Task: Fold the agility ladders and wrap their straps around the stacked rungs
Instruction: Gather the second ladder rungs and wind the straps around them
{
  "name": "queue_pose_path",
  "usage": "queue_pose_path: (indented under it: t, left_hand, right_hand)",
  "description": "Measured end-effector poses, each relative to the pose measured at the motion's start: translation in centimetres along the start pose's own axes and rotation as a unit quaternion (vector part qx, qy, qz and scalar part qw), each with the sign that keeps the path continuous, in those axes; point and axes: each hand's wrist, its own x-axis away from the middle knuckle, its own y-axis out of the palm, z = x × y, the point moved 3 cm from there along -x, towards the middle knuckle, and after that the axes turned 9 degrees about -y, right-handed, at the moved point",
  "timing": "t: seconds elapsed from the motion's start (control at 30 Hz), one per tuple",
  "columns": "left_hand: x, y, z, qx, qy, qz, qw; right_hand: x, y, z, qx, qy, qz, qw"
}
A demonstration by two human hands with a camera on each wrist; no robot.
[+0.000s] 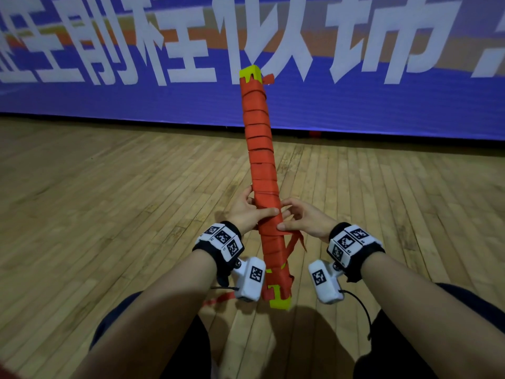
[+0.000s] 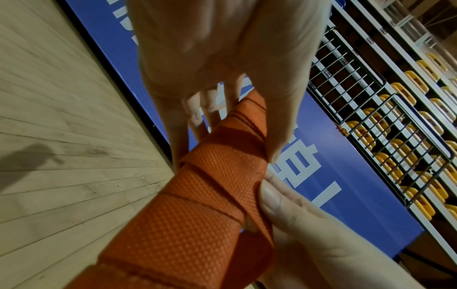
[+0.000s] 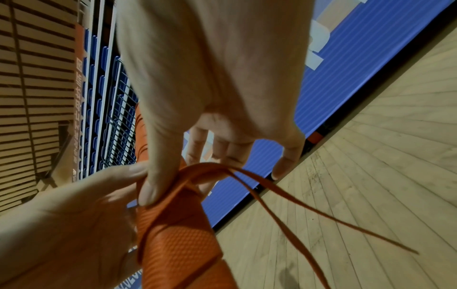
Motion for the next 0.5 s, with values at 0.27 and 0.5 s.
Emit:
queue_pose_path:
  t: [0.27, 0.5]
  left_hand:
    - [0.03, 0.44, -0.42, 0.017, -0.015, -0.032, 0.999]
    - [0.18, 0.87, -0.74, 0.027, -0.005, -0.049, 0.998]
  right_hand:
    - [0.11, -0.44, 0.17, 0.005, 0.000, 0.012, 1.000]
    - [0.36, -0.39, 0.23, -0.010, -0.001, 0.007, 1.000]
